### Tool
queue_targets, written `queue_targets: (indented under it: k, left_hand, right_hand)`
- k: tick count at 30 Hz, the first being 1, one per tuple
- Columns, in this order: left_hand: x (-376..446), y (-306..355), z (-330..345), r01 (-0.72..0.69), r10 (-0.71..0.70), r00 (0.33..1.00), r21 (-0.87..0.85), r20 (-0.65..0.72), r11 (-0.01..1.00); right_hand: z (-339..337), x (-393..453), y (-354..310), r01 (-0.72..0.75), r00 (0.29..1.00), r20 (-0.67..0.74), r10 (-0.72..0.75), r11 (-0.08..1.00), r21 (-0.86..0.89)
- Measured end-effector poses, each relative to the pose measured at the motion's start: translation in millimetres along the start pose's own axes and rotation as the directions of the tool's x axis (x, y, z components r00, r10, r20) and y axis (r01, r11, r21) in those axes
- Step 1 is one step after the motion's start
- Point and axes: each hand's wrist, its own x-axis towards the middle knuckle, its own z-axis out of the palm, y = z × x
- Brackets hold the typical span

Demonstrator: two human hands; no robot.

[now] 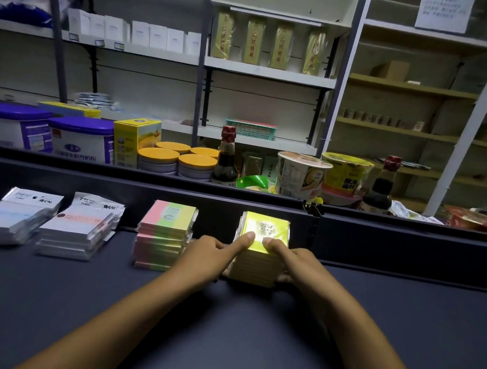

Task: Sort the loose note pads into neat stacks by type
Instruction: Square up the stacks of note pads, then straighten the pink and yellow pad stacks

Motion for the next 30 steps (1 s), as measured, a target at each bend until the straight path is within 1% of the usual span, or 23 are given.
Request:
queue_targets:
  k: [6,11,15,18,21,23,25,27,28,30]
  left_hand:
    - [-3.5,6.9,6.3,0.032,-0.033,0.999,0.031,0.038,0.999]
    - [-5.7,9.4,10.1,0.039,-0.046,0.997,0.100,0.066,0.994]
    - [-3.8,6.5,12.7,0.025,-0.034,0.996,0.111,0.081,0.994]
    - [-4.9,7.7,12.1,0.021,-0.031,0.995,0.106,0.098,0.994]
    - [-8.8,9.1,9.2,0.020,-0.028,0.995,0.086,0.099,0.996]
    - [-13.4,11.8,5.4,0.006,-0.014,0.997,0.103,0.075,0.995]
    - [-21.4,15.8,-1.0,-0.050,0.045,0.998,0.146,0.036,0.988]
    - [-32.3,18.4,-13.2,-0.137,0.149,0.988,0.196,-0.048,0.971]
    - [-38.0,19.9,-22.1,-0.179,0.203,0.973,0.203,-0.107,0.963]
    - [-46.8,22.9,-45.6,-0.247,0.285,0.932,0.181,-0.223,0.952]
  right_hand:
    - [-2.7,4.7,2.7,-0.039,0.998,-0.054,0.037,0.999,-0.032]
    - [-0.9,6.8,1.4,-0.069,0.990,-0.127,0.058,0.994,-0.079]
    - [-1.0,7.2,2.5,-0.079,0.991,-0.117,0.065,0.990,-0.115]
    - [-1.1,8.7,4.6,-0.070,0.991,-0.120,0.058,0.993,-0.099]
    - [-4.1,4.6,2.2,-0.030,0.996,-0.087,0.021,0.995,-0.098]
    - [-8.5,1.0,0.1,0.009,0.993,-0.120,-0.022,0.994,-0.108]
    - [-12.5,-3.1,-5.3,0.069,0.961,-0.256,-0.109,0.985,-0.161]
    - [-12.7,-11.5,-14.8,0.178,0.869,-0.406,-0.283,0.944,-0.277]
    - [-10.4,-16.3,-20.6,0.244,0.813,-0.444,-0.378,0.912,-0.329]
    - [-0.1,-25.0,-35.2,0.362,0.723,-0.438,-0.535,0.832,-0.420]
